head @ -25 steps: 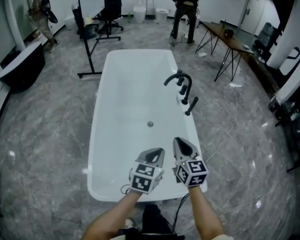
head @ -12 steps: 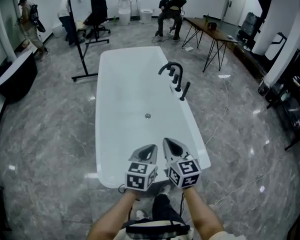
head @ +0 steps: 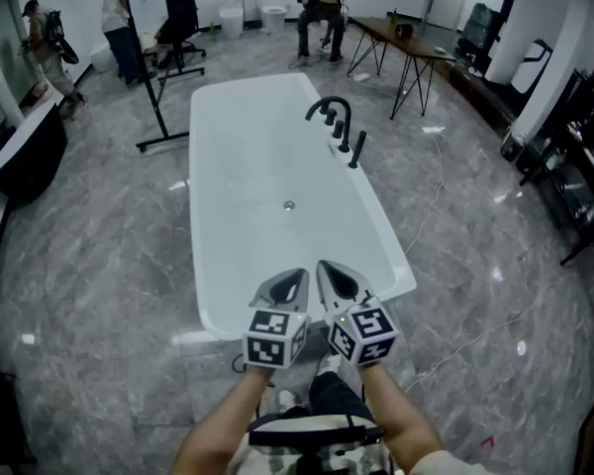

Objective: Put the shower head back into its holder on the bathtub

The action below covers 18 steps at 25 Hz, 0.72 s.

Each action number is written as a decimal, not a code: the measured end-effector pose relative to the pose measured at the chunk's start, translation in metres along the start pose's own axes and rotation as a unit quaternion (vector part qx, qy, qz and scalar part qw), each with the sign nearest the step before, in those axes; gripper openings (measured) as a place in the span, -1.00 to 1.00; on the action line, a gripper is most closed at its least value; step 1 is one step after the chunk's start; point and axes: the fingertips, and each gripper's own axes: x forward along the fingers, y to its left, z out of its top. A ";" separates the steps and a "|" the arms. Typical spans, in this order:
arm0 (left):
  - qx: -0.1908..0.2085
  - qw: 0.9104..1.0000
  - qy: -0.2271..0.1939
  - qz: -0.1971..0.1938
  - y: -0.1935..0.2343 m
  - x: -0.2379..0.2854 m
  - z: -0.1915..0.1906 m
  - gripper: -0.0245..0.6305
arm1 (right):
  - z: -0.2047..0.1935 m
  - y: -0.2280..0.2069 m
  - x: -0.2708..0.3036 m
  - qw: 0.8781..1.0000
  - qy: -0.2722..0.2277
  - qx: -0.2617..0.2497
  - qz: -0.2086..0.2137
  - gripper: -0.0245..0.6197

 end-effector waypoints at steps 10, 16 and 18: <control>0.000 1.000 -0.005 -0.003 -0.018 -0.022 -0.008 -0.90 | -0.004 0.014 -0.030 1.000 -0.002 -0.014 -0.008 -0.90; 0.006 1.000 -0.003 -0.005 -0.037 -0.029 -0.004 -0.90 | 0.003 0.012 -0.049 1.000 -0.005 -0.009 -0.011 -0.90; 0.009 1.000 -0.003 -0.006 -0.043 -0.029 -0.003 -0.90 | 0.004 0.011 -0.053 1.000 -0.006 -0.008 -0.011 -0.90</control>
